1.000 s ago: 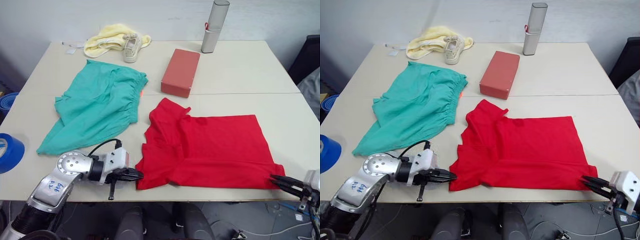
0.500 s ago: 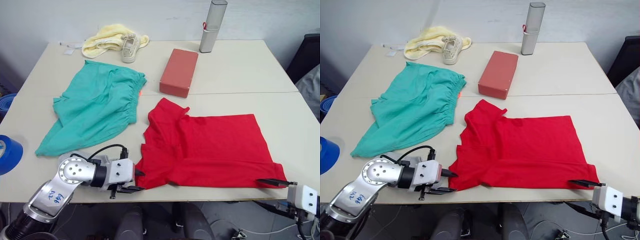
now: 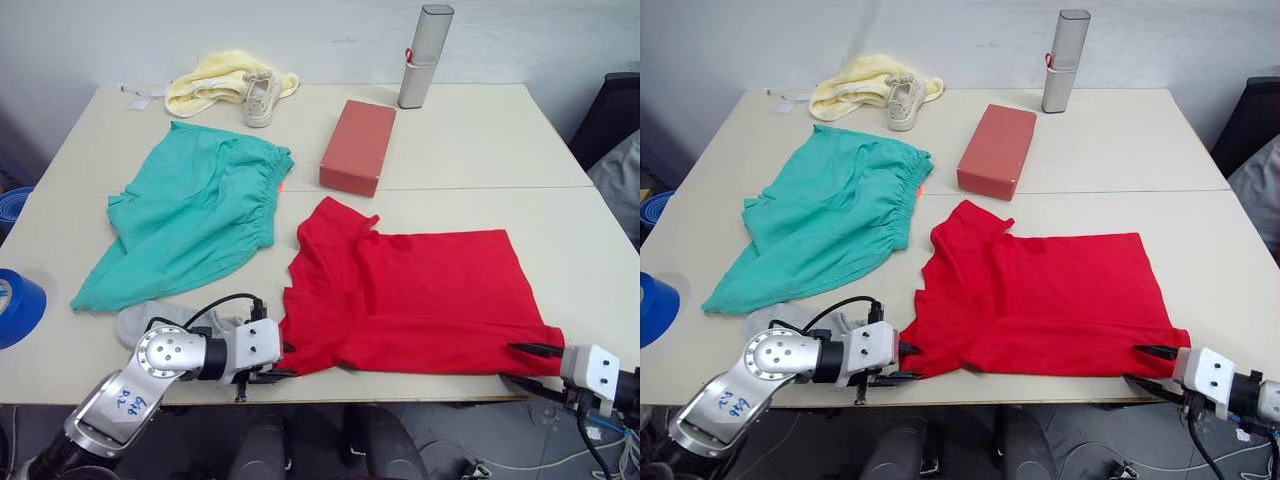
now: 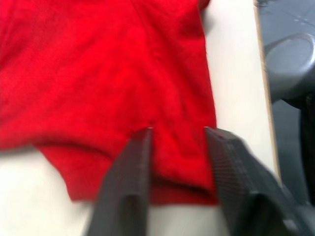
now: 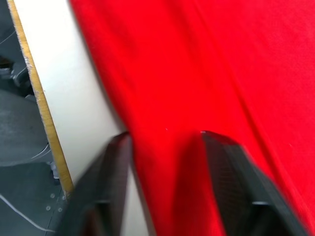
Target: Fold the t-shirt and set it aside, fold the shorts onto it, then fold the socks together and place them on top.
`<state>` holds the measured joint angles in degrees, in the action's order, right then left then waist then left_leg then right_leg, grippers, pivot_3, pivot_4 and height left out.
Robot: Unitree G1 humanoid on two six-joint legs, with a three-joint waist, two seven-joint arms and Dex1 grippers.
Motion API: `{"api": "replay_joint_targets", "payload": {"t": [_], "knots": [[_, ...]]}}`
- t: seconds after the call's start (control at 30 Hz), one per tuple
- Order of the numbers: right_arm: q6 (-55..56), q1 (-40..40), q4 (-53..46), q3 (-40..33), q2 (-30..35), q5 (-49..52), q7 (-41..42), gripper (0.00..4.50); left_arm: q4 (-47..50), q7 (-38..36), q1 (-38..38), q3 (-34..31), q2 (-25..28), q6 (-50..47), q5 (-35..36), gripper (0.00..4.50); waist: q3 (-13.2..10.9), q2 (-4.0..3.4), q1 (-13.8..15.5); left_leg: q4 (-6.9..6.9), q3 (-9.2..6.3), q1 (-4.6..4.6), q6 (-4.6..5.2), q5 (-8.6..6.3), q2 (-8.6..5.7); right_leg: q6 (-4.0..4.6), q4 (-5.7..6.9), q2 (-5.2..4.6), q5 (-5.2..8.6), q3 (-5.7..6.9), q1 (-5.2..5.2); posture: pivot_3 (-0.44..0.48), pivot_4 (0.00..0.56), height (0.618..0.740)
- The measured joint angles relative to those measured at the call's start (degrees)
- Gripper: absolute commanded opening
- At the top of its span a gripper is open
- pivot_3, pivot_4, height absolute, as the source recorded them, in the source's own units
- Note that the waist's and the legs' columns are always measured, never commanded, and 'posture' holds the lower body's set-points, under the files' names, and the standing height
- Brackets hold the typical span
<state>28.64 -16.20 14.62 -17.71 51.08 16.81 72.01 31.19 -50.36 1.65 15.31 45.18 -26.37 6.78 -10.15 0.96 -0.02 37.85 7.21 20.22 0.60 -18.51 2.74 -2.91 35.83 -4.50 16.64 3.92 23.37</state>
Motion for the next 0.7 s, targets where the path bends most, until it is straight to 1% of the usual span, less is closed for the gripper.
{"api": "replay_joint_targets", "payload": {"t": [0.07, 0.1, 0.13, 0.2, 0.3, 0.4, 0.53, 0.67, 0.7], "knots": [[-0.08, -0.12, -0.07, 0.14, 0.01, -0.04, 0.0, 0.45, 0.25, -0.81, -0.42, 0.51, 1.15, 1.1, -0.13, 0.0, 0.01, -0.02, 0.0, 0.0, 0.0, 0.0, 0.0, 0.0, 0.0, 0.0, -0.01, 0.0, 0.0, 0.0, 0.01, 0.0, 0.15, 0.74], [-0.1, -0.45, -0.16, 0.19, 0.01, -0.02, 0.05, 0.11, 0.41, -1.24, -0.66, 0.47, 1.74, 1.37, -0.11, 0.0, 0.03, -0.06, -0.01, 0.0, 0.0, 0.0, 0.0, 0.0, 0.01, 0.01, -0.01, 0.0, 0.01, 0.0, 0.01, 0.0, 0.15, 0.74], [-0.02, -0.96, -0.47, 0.19, 0.05, 0.1, 0.33, 0.05, 0.93, -2.11, -1.1, 0.32, 2.77, 1.23, 0.39, 0.0, 0.06, -0.11, -0.06, -0.01, 0.0, 0.01, -0.01, -0.02, 0.02, 0.03, 0.0, 0.0, 0.02, 0.0, 0.02, 0.0, 0.15, 0.74], [0.19, -2.73, -1.11, -0.21, 0.36, 0.89, 1.05, 0.05, 2.2, -4.78, -3.23, -0.35, 5.08, 0.75, 2.73, 0.0, 0.14, -0.24, -0.08, -0.15, 0.0, -0.02, -0.04, -0.05, 0.04, 0.15, -0.01, 0.0, 0.09, 0.02, 0.04, 0.0, 0.15, 0.74], [0.2, -4.36, -1.28, -0.67, 1.3, 1.79, 2.12, 0.05, 2.49, -7.86, -5.29, -0.8, 6.77, 0.98, 5.39, 0.0, 0.16, -0.29, -0.01, -0.23, -0.01, -0.03, -0.08, -0.05, 0.04, 0.3, 0.0, 0.02, 0.2, 0.08, 0.08, 0.0, 0.15, 0.74], [0.11, -5.34, -1.28, -0.76, 2.01, 2.38, 2.54, 0.05, 2.46, -8.56, -6.08, -0.9, 7.02, 1.5, 6.16, 0.0, 0.15, -0.28, 0.27, -0.22, -0.06, -0.02, -0.08, -0.04, 0.03, 0.37, -0.01, 0.01, 0.24, 0.14, 0.07, 0.0, 0.15, 0.74], [0.17, -5.77, -1.22, -0.79, 2.08, 2.64, 2.58, 0.05, 2.07, -8.54, -6.16, -1.11, 6.99, 2.48, 6.2, 0.0, 0.14, -0.27, 0.31, -0.2, -0.06, 0.0, -0.03, -0.02, 0.01, 0.72, -0.02, 0.01, 0.44, 0.12, 0.06, 0.0, 0.15, 0.74], [-1.15, -5.8, -1.66, -0.79, 2.08, 3.47, 2.76, 0.05, 1.76, -8.73, -6.21, -1.91, 6.97, 3.23, 6.8, 0.0, 0.12, -0.25, 0.26, -0.2, -0.05, 0.01, -0.04, -0.02, 0.02, 0.71, -0.01, 0.02, 0.43, 0.13, 0.07, 0.0, 0.15, 0.74], [-2.73, -5.94, -2.2, -0.8, 2.08, 4.31, 2.96, 0.24, 1.72, -8.86, -6.19, -2.5, 6.95, 3.11, 7.34, 0.0, 0.11, -0.24, 0.24, -0.2, -0.05, 0.01, -0.04, -0.02, 0.02, 0.7, 0.0, 0.03, 0.43, 0.13, 0.08, 0.0, 0.15, 0.74]]}}
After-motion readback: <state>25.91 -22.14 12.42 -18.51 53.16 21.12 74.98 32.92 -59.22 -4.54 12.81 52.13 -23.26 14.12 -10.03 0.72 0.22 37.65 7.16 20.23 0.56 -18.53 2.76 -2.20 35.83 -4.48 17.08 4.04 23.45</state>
